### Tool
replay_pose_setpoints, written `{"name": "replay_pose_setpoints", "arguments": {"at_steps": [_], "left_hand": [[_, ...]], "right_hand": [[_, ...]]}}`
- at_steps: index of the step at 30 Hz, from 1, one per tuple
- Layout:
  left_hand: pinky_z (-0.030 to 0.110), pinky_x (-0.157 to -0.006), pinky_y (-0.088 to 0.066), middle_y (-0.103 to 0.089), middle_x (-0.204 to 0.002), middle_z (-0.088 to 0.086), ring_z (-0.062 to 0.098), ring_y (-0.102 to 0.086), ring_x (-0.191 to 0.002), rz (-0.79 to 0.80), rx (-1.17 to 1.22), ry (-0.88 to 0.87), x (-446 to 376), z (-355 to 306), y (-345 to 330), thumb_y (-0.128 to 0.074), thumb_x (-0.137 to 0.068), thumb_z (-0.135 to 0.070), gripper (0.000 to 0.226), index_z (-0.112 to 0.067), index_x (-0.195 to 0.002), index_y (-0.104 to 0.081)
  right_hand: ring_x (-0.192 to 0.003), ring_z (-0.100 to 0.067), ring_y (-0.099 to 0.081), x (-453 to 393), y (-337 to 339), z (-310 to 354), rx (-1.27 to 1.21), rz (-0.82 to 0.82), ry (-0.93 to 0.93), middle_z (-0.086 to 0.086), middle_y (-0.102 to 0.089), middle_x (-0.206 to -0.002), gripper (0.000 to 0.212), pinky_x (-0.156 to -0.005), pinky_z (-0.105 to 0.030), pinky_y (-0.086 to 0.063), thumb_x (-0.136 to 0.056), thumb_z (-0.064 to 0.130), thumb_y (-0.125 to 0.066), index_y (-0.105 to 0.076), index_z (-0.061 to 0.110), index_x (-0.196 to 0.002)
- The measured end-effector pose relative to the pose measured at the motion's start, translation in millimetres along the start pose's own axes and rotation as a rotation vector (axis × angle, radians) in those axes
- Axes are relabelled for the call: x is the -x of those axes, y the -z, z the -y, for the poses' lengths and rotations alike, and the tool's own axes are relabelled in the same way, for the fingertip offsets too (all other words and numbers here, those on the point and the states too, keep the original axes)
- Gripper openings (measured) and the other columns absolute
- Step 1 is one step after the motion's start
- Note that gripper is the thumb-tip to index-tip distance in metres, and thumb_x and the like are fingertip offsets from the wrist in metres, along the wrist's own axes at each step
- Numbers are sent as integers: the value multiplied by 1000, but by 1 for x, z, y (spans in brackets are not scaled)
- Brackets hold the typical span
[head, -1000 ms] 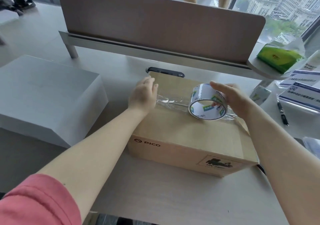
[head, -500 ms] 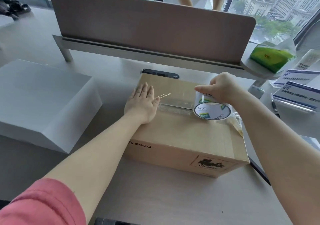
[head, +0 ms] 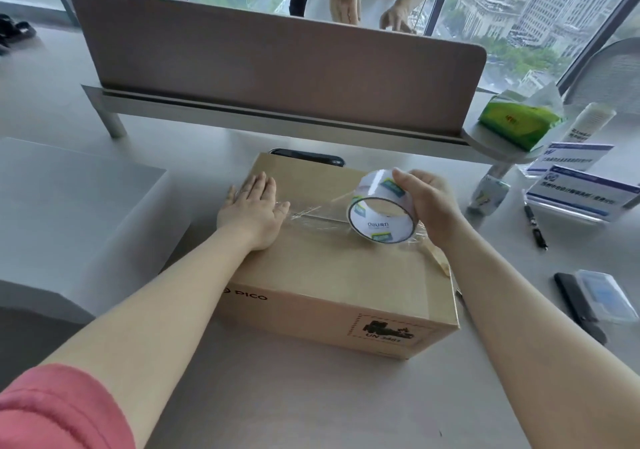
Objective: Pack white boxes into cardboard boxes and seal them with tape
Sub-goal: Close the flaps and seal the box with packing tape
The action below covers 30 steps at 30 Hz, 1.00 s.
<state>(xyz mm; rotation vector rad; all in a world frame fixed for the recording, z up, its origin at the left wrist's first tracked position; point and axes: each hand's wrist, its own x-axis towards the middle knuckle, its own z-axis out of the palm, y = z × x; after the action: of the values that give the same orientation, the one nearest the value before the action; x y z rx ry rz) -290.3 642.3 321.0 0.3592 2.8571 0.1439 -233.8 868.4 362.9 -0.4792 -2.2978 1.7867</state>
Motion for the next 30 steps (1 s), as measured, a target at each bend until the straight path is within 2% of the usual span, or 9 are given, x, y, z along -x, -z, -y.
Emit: {"name": "replay_pose_setpoints", "arguments": {"at_steps": [5, 8, 11, 14, 18, 20, 24, 27, 30], "left_hand": [[37, -119, 8, 11, -159, 0, 12, 11, -147, -5, 17, 30, -13, 28, 5, -10, -100, -41, 59, -14, -150, 4], [38, -120, 8, 11, -159, 0, 12, 11, -147, -13, -3, 29, -19, 43, 9, -9, -100, -41, 59, -14, -150, 4], [38, -120, 8, 12, -159, 1, 13, 11, -147, -2, -40, 25, -25, 55, 14, -9, -100, -41, 59, -14, -150, 6], [43, -118, 9, 12, -159, 3, 15, 11, -147, 20, -117, 37, -25, 52, 19, -8, -100, -40, 59, -12, -150, 6], [40, -118, 7, 7, -159, 8, 21, 10, -147, -73, -238, 28, -24, 36, 26, -14, -101, -31, 57, -6, -149, 1], [36, -119, 3, 1, -159, 9, 21, 5, -148, -101, -98, -45, -22, 21, 24, -18, -101, -26, 54, -4, -149, -5], [33, -119, 1, -2, -159, 7, 18, 3, -148, -16, 223, -134, -17, -1, 14, -15, -102, -33, 55, -6, -149, -7], [32, -118, 7, 4, -159, 5, 15, 7, -147, 3, 135, -118, -19, -1, 9, -9, -101, -39, 58, -9, -150, 0], [32, -119, 7, 10, -159, 3, 14, 11, -147, 17, 32, -99, -19, -3, 5, -6, -100, -41, 59, -11, -150, 5]], "right_hand": [[-37, -1, -30, -9, -21, 20, 237, 75, 93, -1, -33, -51, 45, -38, -15, -24, -88, 21, -60, -36, 14, -51], [-35, -6, -31, -18, -25, 37, 470, 85, 163, 3, -32, -43, 48, -42, -19, -25, -85, 24, -62, -35, 14, -47], [-47, -14, -27, -22, -19, 39, 758, 97, 169, -2, -29, -47, 45, -50, -28, -24, -83, 26, -64, -36, 11, -52], [-52, -15, -30, -23, -18, 41, 853, 96, 170, -2, -34, -52, 44, -50, -28, -25, -82, 29, -65, -38, 11, -52], [-54, -16, -29, -22, -11, 42, 681, 145, 105, -4, -33, -56, 32, -51, -28, -23, -80, 31, -68, -52, 6, -67], [-53, -16, -29, -17, -2, 36, 505, 166, 47, -4, -31, -57, 28, -50, -26, -21, -81, 29, -67, -51, 9, -69], [-34, -3, -30, -9, 8, 19, 213, 126, 18, 9, -34, -39, 41, -39, -16, -23, -87, 22, -60, -39, 13, -53], [-31, -1, -27, -9, 8, 14, 190, 91, 20, 12, -30, -35, 44, -35, -14, -21, -86, 22, -62, -35, 14, -51], [-30, -3, -21, -17, 5, 18, 319, 71, 69, 12, -21, -30, 53, -36, -17, -17, -84, 28, -65, -27, 16, -49]]}}
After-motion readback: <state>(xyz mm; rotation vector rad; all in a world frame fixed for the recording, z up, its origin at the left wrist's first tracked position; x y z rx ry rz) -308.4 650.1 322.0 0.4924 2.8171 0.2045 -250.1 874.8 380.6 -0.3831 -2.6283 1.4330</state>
